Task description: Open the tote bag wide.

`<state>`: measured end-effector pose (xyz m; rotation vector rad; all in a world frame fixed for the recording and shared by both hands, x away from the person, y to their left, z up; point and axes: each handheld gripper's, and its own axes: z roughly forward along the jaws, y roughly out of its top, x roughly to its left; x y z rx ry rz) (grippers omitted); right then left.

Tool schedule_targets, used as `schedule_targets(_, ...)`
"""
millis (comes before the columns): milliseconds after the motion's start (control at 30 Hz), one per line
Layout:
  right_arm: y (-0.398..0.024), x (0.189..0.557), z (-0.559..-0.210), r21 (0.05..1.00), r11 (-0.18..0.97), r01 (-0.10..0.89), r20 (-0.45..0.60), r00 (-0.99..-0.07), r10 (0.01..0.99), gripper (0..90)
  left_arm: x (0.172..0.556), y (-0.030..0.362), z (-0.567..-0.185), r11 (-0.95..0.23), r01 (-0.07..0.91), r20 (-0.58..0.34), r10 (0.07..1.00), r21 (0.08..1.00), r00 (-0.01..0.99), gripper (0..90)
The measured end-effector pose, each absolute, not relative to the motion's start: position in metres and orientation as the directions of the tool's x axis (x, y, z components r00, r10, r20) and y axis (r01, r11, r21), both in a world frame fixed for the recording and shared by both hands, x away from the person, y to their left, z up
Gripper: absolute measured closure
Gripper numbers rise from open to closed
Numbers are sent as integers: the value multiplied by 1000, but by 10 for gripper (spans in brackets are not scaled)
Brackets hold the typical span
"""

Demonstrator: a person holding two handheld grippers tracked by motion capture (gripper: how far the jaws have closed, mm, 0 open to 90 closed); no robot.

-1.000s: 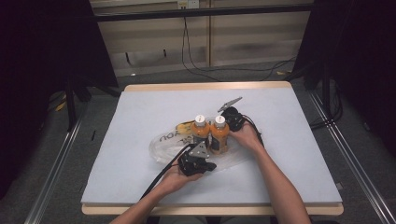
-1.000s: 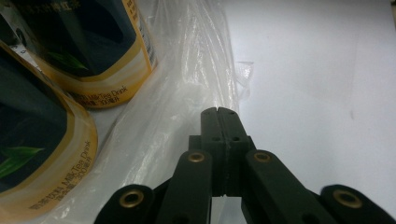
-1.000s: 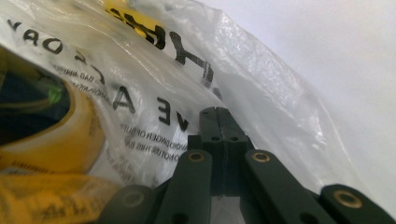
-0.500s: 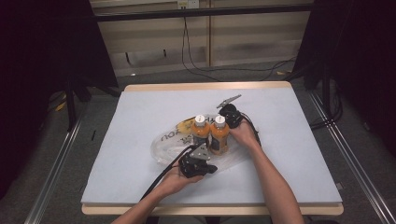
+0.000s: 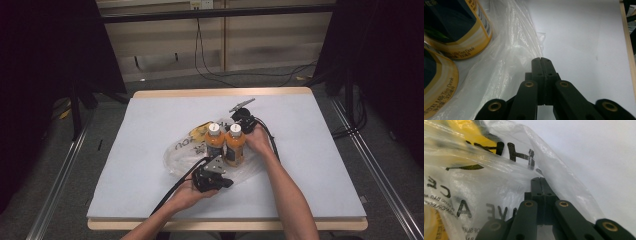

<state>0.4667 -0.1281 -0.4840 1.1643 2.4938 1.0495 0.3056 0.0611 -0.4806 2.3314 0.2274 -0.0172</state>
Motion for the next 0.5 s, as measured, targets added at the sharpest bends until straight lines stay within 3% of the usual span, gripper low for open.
schedule_targets(500,-123,486,-485,672,417,611,114,-643,757,900,301,60,-479,-694,162,-103,127,702,987,900)
